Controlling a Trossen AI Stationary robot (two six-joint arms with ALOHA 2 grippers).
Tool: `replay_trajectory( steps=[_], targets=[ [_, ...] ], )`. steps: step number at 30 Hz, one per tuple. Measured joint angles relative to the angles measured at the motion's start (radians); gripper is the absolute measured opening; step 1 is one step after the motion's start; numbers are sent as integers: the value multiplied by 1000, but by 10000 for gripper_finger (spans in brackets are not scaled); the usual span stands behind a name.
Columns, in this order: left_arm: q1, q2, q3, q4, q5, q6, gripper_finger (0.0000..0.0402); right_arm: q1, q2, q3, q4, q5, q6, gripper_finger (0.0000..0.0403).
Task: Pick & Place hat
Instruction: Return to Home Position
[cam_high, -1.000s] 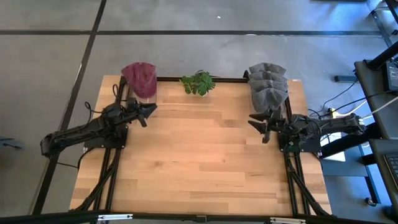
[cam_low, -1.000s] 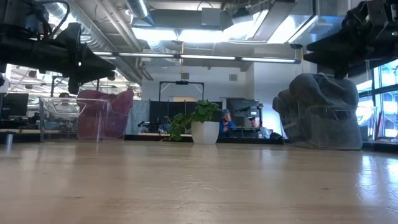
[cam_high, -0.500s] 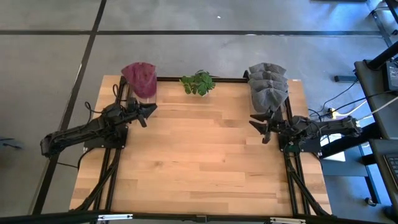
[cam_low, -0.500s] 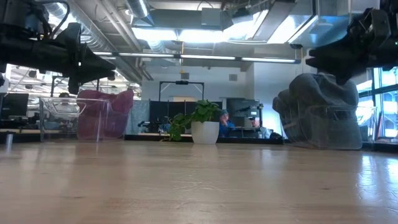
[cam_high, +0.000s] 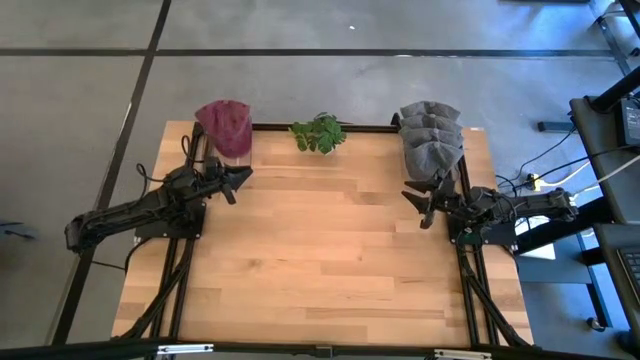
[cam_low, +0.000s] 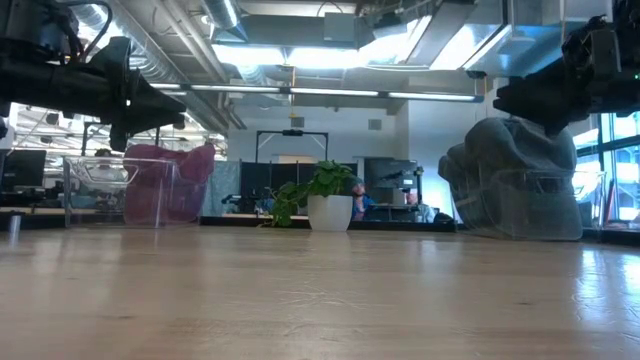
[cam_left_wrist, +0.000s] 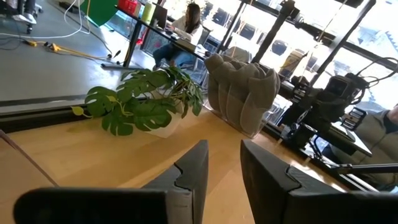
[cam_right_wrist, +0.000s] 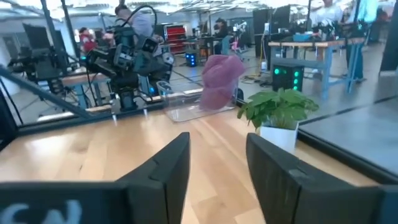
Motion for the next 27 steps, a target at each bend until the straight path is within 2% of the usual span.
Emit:
replay_trajectory(
  steps=[5,27],
  targets=[
    [0,0,0,0,0,0,88,-1,0,0,0,-1,-72,157],
    [0,0,0,0,-1,0,89,-1,1,0,-1,-4,-66,157]
  ],
)
